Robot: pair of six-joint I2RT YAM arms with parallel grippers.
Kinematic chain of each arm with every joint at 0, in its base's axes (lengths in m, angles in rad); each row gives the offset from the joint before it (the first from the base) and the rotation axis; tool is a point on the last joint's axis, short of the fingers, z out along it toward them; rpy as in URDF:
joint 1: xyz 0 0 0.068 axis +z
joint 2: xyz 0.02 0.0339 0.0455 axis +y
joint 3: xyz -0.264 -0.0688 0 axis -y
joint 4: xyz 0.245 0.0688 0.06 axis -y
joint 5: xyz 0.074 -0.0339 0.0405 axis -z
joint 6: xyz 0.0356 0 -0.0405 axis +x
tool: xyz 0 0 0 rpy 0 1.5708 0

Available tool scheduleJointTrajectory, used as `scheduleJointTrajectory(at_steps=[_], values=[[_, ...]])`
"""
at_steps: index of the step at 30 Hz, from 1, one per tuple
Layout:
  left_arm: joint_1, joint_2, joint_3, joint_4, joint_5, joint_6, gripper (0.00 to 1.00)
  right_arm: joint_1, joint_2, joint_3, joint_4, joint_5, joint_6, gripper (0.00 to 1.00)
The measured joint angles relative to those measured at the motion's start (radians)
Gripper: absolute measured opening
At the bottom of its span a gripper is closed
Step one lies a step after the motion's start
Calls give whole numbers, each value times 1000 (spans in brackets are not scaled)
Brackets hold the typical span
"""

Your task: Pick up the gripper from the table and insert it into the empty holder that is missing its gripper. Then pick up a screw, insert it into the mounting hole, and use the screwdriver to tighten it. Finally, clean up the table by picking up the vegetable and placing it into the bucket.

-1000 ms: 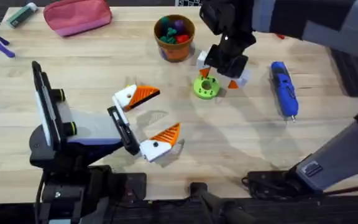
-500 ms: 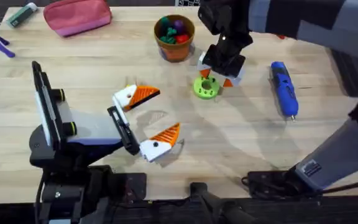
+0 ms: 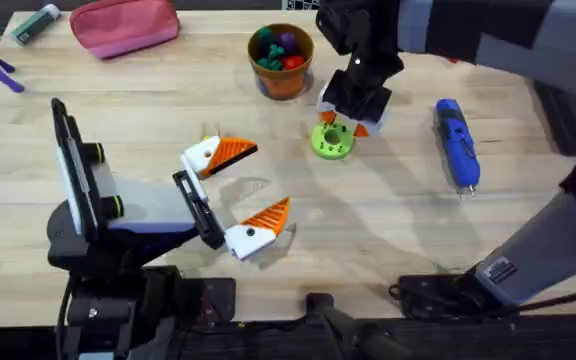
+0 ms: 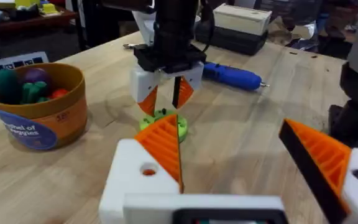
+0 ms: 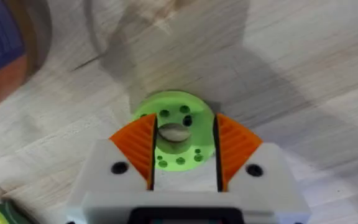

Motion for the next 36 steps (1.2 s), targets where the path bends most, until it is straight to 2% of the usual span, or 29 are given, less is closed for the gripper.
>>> scheduleJointTrajectory(at_steps=[11, 14, 22, 32, 36], values=[[0, 0, 0, 0, 0, 0, 985, 1, 13, 0, 4, 0, 0, 472], [0, 0, 0, 0, 0, 0, 985, 3, 24, 1, 3, 3, 0, 430], [0, 0, 0, 0, 0, 0, 985, 4, 24, 3, 3, 4, 0, 410], [0, 0, 0, 0, 0, 0, 985, 3, 24, 3, 2, 5, 0, 198], [0, 0, 0, 0, 0, 0, 985, 3, 24, 3, 0, 8, 0, 83]])
